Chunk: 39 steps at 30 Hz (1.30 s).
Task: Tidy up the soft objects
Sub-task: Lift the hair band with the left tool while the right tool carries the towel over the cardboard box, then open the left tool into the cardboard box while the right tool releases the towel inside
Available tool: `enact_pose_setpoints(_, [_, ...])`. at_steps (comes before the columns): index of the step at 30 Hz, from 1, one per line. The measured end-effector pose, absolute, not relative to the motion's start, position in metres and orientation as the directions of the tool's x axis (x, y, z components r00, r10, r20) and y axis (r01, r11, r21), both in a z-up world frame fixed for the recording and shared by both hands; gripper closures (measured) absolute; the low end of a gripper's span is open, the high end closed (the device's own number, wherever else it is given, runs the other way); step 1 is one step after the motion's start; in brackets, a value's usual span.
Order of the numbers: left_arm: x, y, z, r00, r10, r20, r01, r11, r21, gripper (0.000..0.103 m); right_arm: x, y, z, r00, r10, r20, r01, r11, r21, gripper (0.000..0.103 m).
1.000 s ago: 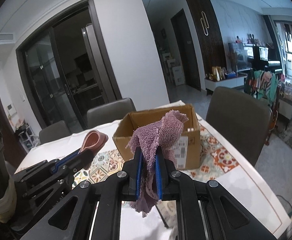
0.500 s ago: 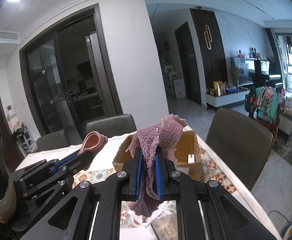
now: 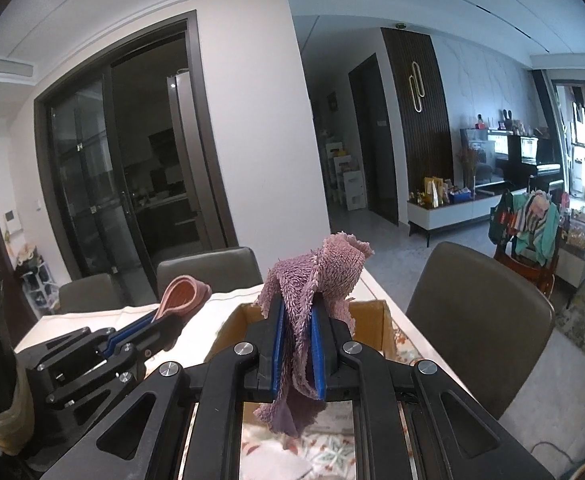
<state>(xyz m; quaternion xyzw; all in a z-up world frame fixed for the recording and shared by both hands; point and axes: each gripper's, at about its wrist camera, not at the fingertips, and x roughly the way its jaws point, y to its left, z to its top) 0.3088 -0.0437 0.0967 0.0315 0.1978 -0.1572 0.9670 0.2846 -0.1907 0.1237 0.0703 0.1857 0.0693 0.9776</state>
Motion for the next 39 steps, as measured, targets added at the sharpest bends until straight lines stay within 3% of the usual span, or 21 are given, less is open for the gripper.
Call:
enact_pose_setpoints(18, [0.388,-0.049,0.072,0.836,-0.296,-0.463,0.319,0.947,-0.029,0.095,0.354,-0.186,0.104,0.924,0.128,-0.361,-0.080,0.986,0.144,0.089])
enact_pose_setpoints(39, [0.416,-0.064,0.005,0.732,-0.265,-0.628,0.329,0.944,-0.014,0.094,0.405,-0.189,0.030,0.773,0.190,-0.605,-0.077,0.975,0.208,0.089])
